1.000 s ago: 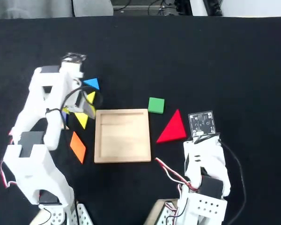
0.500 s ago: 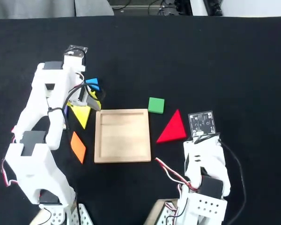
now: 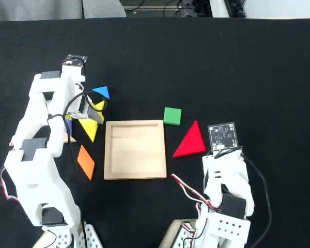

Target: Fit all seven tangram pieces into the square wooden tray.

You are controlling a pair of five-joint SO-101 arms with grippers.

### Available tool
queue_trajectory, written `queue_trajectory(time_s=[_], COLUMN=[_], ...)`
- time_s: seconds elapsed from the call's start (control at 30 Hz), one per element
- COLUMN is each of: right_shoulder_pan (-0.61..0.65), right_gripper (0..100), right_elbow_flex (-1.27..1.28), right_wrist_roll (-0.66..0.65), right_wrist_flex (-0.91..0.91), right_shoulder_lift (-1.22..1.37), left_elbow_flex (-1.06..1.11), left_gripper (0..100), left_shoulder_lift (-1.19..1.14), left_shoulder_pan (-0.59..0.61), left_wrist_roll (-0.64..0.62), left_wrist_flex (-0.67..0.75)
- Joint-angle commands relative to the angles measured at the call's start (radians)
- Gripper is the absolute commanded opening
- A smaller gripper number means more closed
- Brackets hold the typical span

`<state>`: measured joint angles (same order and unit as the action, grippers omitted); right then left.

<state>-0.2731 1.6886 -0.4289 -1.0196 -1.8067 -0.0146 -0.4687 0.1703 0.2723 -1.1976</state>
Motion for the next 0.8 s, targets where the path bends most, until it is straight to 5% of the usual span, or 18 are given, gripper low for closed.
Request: queue_trajectory(time_s=[0.0,0.77], right_shoulder_pan=[0.015,0.015], right_gripper=[1.2,1.2], right_elbow_flex=[-0.004,-0.004], right_wrist_roll=[-0.008,-0.008], right_wrist_flex=[-0.005,-0.005], right_shoulder_lift=[-0.071,-0.071], left_elbow_flex=[-0.077,-0.154], left_gripper=[36,36], left_shoulder_lift=[-0.008,-0.115], left_shoulder_pan=[0.005,-0.038], left_wrist_roll=[0.029,0.071], left_wrist_flex=[0.006,-0.026])
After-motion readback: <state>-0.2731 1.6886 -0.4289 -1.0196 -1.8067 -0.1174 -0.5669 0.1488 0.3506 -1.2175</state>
